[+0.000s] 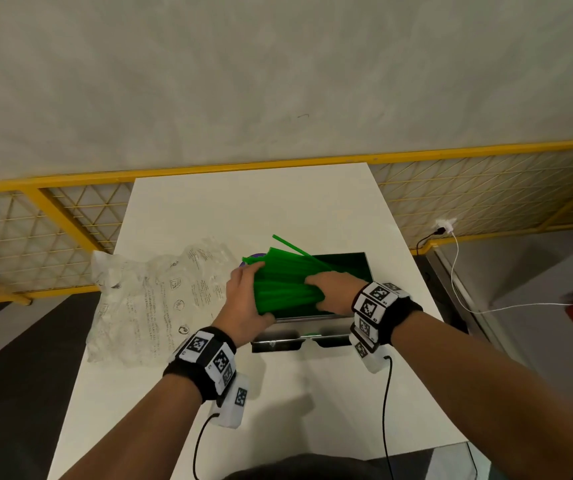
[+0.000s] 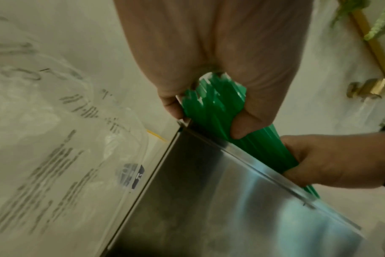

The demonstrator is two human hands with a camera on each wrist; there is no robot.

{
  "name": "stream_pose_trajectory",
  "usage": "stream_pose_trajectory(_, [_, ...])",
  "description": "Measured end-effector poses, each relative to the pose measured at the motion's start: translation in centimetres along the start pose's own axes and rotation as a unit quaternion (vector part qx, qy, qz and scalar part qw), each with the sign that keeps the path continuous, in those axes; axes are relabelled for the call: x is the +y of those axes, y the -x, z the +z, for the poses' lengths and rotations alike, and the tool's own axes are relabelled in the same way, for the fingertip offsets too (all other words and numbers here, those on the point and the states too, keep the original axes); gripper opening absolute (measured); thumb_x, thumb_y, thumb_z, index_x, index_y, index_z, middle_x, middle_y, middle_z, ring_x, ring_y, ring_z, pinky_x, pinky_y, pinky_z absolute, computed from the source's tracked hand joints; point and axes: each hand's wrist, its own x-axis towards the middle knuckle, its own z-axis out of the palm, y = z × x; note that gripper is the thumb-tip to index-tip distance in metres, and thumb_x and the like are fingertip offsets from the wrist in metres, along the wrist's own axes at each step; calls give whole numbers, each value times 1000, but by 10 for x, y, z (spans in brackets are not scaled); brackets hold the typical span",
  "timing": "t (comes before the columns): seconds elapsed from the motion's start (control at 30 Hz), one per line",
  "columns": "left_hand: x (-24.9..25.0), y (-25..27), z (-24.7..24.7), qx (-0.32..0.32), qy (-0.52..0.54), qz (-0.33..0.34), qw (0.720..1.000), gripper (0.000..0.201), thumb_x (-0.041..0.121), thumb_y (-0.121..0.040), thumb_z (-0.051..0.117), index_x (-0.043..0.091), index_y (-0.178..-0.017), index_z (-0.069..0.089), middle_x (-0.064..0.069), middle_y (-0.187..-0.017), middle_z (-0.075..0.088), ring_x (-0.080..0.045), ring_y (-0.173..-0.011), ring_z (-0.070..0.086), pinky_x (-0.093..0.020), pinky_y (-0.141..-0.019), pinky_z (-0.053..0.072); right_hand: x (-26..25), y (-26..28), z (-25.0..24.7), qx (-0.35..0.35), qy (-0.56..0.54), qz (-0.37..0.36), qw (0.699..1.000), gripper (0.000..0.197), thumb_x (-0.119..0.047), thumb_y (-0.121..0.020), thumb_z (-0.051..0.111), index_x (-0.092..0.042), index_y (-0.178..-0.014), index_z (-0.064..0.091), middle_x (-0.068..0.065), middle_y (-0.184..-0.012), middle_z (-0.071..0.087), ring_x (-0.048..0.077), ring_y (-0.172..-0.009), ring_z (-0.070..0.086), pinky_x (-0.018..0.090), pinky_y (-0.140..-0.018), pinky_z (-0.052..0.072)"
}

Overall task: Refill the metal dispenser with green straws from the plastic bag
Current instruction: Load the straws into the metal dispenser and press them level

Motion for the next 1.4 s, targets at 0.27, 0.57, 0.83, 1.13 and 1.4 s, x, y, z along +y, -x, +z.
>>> stream_pose_trajectory(0.27, [5,23,12,-5,232,-99,968,63,27,-100,36,28,-149,-4,11,-156,9,5,-133,12,-17,-108,12,4,5,11,49,-48,26,997,61,-29,-83,63,-23,-138,38,5,-132,46,25,-117,51,43,-99,43])
stream_pose_trajectory(0.57, [2,22,12,21,236,-81,968,58,48,-98,14,25,-150,6,9,-156,13,3,-137,14,-15,-108,12,-5,7,19,110,-84,-48,989,54,-40,-87,61,-29,-137,43,1,-130,47,18,-119,46,40,-100,42])
stream_pose_trajectory(0.83, [31,8,2,-46,-255,152,954,57,17,-85,54,22,-140,38,-1,-139,41,-23,-130,33,-43,-107,29,17,18,23,82,-90,33,992,49,-25,-87,57,-17,-134,46,4,-131,47,21,-115,51,36,-98,45])
stream_pose_trajectory(1.13, [24,-18,-5,-94,-401,107,905,56,30,-90,51,27,-142,30,-4,-146,28,-26,-135,21,-44,-107,23,27,20,22,191,-252,-52,947,46,-3,-80,65,-15,-123,55,5,-123,50,16,-111,50,26,-98,44])
stream_pose_trajectory(1.4, [9,-11,14,-94,-317,102,938,73,35,-88,42,27,-149,4,-8,-157,8,-29,-144,7,-52,-114,18,18,8,29,275,-303,-89,908,41,10,-80,51,-9,-115,60,0,-113,50,12,-108,50,22,-98,40])
